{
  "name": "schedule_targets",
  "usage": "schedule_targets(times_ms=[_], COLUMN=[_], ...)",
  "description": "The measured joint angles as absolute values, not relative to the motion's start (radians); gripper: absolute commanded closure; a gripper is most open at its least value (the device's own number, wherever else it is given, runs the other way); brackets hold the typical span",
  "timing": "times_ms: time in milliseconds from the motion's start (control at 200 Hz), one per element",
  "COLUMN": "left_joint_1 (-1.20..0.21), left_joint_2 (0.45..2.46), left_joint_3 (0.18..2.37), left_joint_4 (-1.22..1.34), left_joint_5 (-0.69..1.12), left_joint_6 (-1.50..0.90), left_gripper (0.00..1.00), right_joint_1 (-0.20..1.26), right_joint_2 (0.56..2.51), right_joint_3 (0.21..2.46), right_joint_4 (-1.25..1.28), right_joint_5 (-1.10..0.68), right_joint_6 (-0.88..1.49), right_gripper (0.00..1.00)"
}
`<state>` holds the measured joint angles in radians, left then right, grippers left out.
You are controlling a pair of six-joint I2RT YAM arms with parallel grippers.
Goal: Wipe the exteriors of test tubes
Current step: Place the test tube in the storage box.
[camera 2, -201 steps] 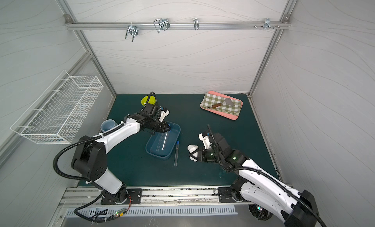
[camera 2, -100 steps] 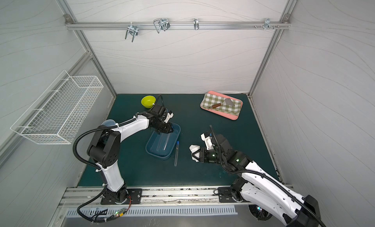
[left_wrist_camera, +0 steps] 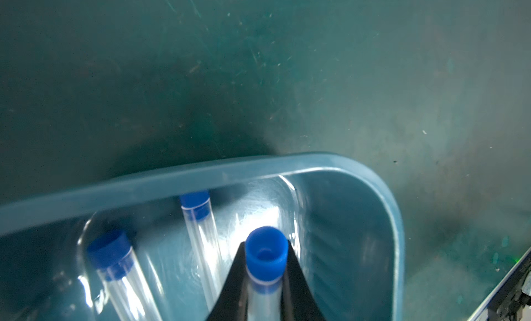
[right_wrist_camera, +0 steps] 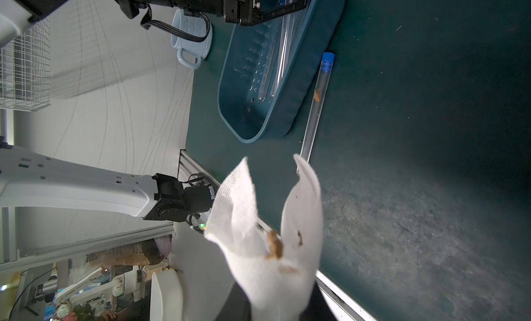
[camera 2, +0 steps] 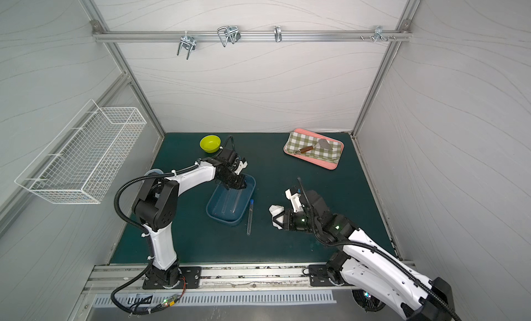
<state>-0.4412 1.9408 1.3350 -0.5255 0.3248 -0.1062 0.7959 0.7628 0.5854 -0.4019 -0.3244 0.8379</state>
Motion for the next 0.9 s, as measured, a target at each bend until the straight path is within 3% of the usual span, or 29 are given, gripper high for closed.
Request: schedule_targets(times_ms=[455, 895], left_joint_1=[-0.442, -0.438], left_joint_2=[1.955, 1.837], left_joint_3=[1.367, 1.364], left_joint_4=[-0.532, -0.533], left_joint_5=[0.325, 0.325], left_joint_6=[-0.111, -0.126], left_gripper=[0.72, 0.71], right_joint_1=[0.796, 0.674], right_joint_2=[0.771, 1.019], right_joint_3=[0.585, 0.584], right_joint_4=[-0.428, -0.342], right_joint_5=[-0.283, -0.322], right_joint_6=[0.840, 0.791], right_gripper=[0.79, 0.79])
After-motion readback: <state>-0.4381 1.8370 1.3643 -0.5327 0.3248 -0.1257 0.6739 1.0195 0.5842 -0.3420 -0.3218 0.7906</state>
